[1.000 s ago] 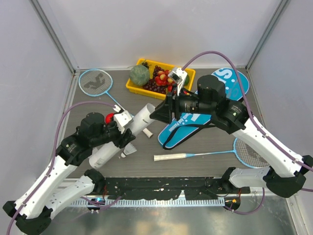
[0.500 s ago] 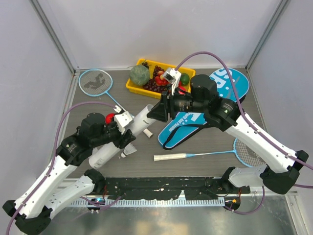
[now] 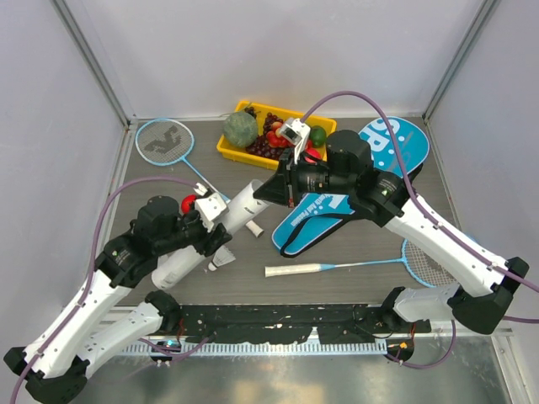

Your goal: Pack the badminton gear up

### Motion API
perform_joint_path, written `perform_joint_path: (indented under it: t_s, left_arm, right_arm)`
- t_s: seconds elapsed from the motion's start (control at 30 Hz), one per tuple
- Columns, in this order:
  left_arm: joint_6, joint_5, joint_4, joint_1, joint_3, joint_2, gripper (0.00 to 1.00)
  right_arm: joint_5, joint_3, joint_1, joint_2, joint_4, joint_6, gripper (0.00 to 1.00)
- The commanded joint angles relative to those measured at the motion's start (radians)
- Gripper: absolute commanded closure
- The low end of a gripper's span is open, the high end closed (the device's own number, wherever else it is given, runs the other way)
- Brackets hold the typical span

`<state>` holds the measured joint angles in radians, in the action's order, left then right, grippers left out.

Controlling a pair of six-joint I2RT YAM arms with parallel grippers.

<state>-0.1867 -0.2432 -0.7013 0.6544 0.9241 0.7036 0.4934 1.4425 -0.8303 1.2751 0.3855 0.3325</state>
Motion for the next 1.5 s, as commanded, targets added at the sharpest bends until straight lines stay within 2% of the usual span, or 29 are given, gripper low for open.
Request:
perform_joint_path:
  t_s: [0.0,0.2,0.5,0.63,0.77,0.87,1.07,1.27,1.47]
  left_arm:
    - [-0.031,0.005,0.056,0.005,-0.002,-0.013,0.54]
    - [-0.066,0.084,0.045,0.005,-0.027,-0.041,0.58]
    - [-0.066,0.096,0.039,0.005,-0.027,-0.062,0.59]
    - [-0.069,0.153,0.06,0.005,-0.027,-0.079,0.59]
    - [-0.076,0.191,0.138,0.005,-0.074,-0.137,0.58]
    - [-0.088,0.209,0.218,0.005,-0.126,-0.197,0.58]
    - [-0.129,0.343,0.348,0.005,-0.225,-0.322,0.58]
    - [-0.149,0.522,0.427,0.005,-0.292,-0.438,0.59]
    - [-0.163,0.597,0.534,0.005,-0.37,-0.568,0.59]
  right_arm:
    - [0.037,-0.013,0.023,-0.026,-0.086,0.025,0.95]
    - [0.164,-0.05,0.143,-0.075,-0.169,0.102,0.95]
    - [0.139,-0.088,0.192,-0.14,-0.174,0.094,0.95]
    - [0.011,-0.12,0.198,-0.169,-0.12,0.065,0.95]
    - [-0.239,-0.207,0.197,-0.187,-0.063,0.057,0.95]
    - [-0.367,-0.277,0.197,-0.177,-0.069,0.076,0.95]
    - [-0.397,-0.373,0.197,-0.042,-0.241,0.002,0.95]
    - [-0.484,-0.254,0.197,0.226,-0.254,-0.035,0.95]
    - [-0.49,-0.159,0.197,0.453,-0.266,-0.038,0.95]
